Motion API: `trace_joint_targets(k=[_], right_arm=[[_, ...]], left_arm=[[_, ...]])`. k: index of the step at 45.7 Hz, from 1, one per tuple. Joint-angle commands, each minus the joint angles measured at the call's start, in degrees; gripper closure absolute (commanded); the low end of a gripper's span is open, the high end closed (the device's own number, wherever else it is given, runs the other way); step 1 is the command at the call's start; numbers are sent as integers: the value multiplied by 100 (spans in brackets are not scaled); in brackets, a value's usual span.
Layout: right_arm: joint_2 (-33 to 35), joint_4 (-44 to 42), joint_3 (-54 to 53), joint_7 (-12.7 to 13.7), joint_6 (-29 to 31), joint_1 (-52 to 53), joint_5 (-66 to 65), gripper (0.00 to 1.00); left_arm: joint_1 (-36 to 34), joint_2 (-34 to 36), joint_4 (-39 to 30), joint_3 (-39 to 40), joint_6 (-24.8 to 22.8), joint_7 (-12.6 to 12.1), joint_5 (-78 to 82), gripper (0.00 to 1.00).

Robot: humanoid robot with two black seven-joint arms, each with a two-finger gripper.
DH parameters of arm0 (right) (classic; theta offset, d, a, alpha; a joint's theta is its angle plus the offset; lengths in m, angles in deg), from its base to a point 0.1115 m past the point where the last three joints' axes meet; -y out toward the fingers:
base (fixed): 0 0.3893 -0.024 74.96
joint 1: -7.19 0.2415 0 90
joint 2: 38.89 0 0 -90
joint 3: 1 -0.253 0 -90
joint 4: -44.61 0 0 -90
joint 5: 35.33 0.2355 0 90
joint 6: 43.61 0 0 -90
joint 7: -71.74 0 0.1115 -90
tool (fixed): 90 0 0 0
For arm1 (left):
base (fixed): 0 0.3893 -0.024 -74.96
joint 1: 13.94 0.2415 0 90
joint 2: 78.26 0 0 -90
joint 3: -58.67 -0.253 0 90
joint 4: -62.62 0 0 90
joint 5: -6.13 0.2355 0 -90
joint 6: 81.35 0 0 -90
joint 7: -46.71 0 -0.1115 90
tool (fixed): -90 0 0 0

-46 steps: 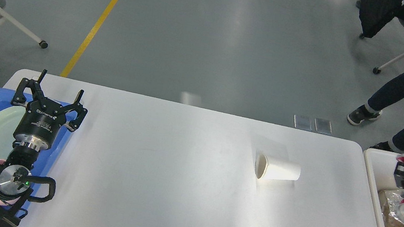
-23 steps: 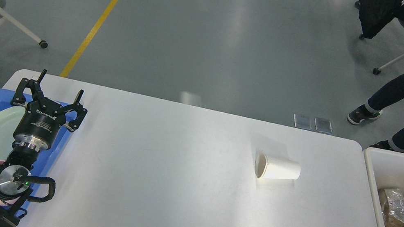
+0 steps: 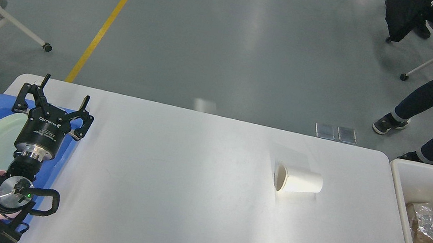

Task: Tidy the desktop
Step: 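Carry the red can into the white bin and release it, then raise the right gripper and swing it toward the white paper cup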

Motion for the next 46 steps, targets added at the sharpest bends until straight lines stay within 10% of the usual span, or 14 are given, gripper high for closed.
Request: trace_joint_targets(k=[1,16,17,21,46], right_arm=[[-34,0,-16,4,-66,-33,0,100],[-140,0,-7,30,-74,-104,0,100],[-140,0,1,22,-92,-104,0,91],[-140,0,10,22,-460,-104,0,0],[-184,70,19,22,-1041,-95,0,0]], left_arm=[[3,1,-4,0,0,0,2,4],[-5,1,-4,0,0,0,2,4],[3,1,-4,0,0,0,2,4],[3,1,5,0,0,0,2,4],[-5,1,-4,0,0,0,2,4]])
